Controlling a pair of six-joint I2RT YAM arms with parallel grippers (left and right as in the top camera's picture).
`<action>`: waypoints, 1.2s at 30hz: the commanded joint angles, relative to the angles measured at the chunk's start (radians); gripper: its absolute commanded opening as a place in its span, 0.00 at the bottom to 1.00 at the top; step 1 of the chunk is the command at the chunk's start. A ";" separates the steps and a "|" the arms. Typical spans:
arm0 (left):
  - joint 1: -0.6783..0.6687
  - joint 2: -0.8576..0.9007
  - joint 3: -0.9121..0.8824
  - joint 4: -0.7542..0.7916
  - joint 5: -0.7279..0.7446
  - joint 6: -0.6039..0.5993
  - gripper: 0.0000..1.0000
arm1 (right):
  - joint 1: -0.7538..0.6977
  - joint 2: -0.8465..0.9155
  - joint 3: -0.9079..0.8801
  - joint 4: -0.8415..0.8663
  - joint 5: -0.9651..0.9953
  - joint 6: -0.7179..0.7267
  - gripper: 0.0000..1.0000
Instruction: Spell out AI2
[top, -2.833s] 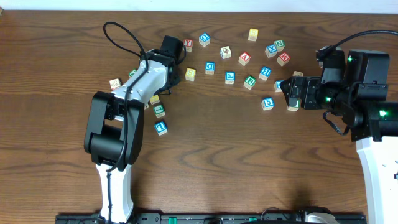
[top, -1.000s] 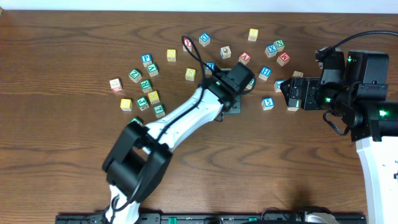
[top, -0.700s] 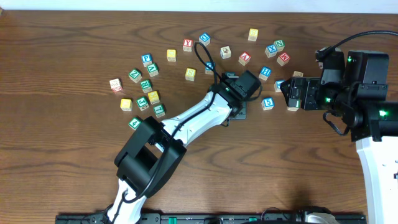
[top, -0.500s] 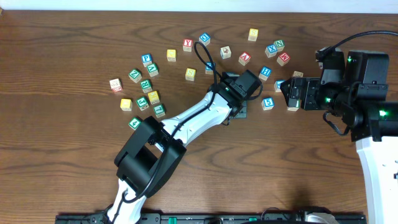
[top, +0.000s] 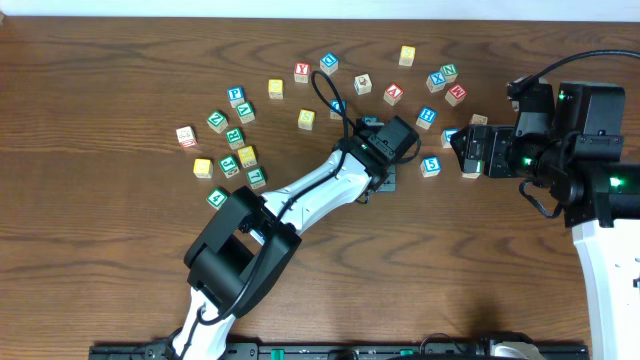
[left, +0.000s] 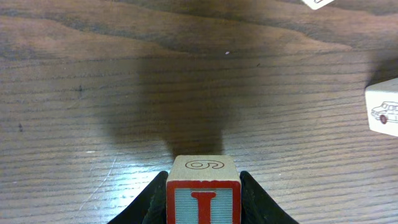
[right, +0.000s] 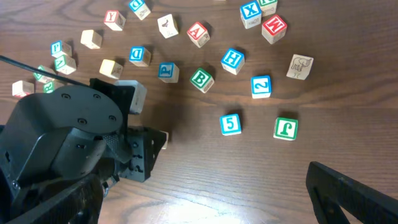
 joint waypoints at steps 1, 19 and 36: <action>0.000 0.016 -0.010 0.003 0.002 -0.017 0.31 | -0.003 -0.003 -0.006 -0.002 0.001 -0.012 0.99; 0.040 -0.008 0.008 -0.041 0.000 0.058 0.51 | -0.003 -0.003 -0.006 0.006 0.001 -0.012 0.99; 0.402 -0.422 0.034 -0.276 0.053 0.198 0.50 | 0.019 0.224 0.205 -0.072 -0.009 0.013 0.92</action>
